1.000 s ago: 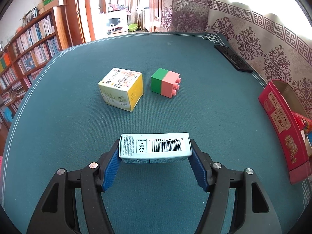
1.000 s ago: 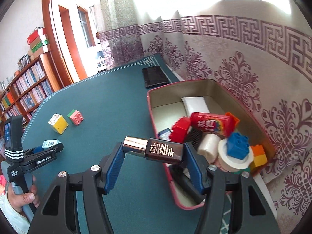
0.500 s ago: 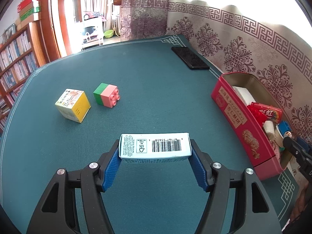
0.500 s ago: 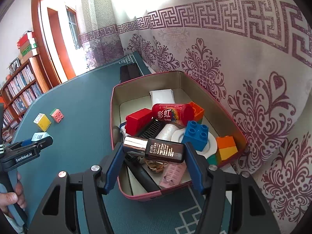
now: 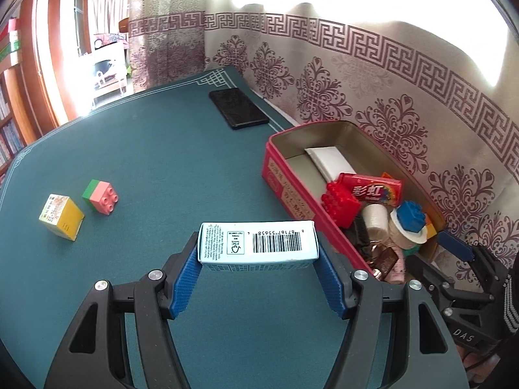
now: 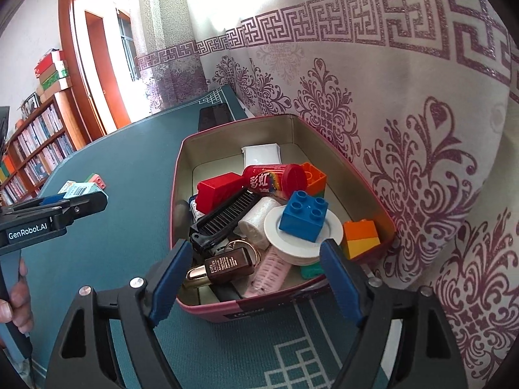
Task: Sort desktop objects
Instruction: 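Carry the medicine box and brown bottle into the red tin and release both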
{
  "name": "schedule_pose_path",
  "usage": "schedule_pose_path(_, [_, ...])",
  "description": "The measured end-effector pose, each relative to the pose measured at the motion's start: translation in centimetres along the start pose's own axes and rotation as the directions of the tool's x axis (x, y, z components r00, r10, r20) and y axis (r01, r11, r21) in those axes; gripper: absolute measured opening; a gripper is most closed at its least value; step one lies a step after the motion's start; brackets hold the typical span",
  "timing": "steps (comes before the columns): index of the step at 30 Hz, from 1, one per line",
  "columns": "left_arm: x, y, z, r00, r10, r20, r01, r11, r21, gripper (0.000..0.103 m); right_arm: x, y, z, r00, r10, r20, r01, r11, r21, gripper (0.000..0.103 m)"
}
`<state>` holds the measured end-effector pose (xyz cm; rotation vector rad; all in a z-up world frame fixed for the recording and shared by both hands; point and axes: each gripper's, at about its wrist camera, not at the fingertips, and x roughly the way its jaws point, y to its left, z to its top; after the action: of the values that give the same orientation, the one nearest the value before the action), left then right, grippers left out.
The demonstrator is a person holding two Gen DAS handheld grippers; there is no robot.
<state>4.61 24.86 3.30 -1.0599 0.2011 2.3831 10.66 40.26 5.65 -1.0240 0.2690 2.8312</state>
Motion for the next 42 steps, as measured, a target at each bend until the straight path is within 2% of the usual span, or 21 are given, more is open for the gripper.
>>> schedule_pose_path(4, [0.5,-2.3,0.9,0.997,-0.081,-0.009,0.081,0.996,0.024,0.069,-0.2,-0.3,-0.1,0.999,-0.039,0.020,0.039,0.999,-0.028,0.084])
schedule_pose_path(10, [2.0,-5.5,2.3,0.988,-0.145,-0.041,0.147,0.988,0.052,0.069,-0.2,-1.5,0.1,0.998,-0.058,0.027,0.058,0.998,-0.009,0.084])
schedule_pose_path(17, [3.0,-7.6,2.5,0.962,-0.259,-0.081,0.265,0.962,0.066,0.074,-0.1,-1.7,0.1,0.998,-0.060,0.022,0.060,0.998,-0.004,0.084])
schedule_pose_path(19, [3.3,-7.5,2.2,0.958,-0.273,-0.093,0.278,0.959,0.056,0.074,0.0,-1.6,0.1,0.998,-0.061,0.020,0.061,0.998,-0.002,0.084])
schedule_pose_path(24, [3.7,-6.3,1.9,0.969,-0.229,-0.091,0.232,0.972,0.023,0.074,0.0,-1.7,0.1,0.998,-0.059,0.015,0.059,0.998,0.006,0.084])
schedule_pose_path(29, [3.7,-5.0,1.6,0.990,-0.124,-0.070,0.126,0.992,0.028,0.074,-0.2,-1.5,0.1,0.998,-0.054,0.017,0.054,0.999,0.006,0.084])
schedule_pose_path(42, [2.9,0.9,1.3,0.999,-0.007,-0.051,0.004,0.998,-0.060,0.074,-1.2,0.8,0.6,0.999,-0.017,0.043,0.018,1.000,-0.013,0.084])
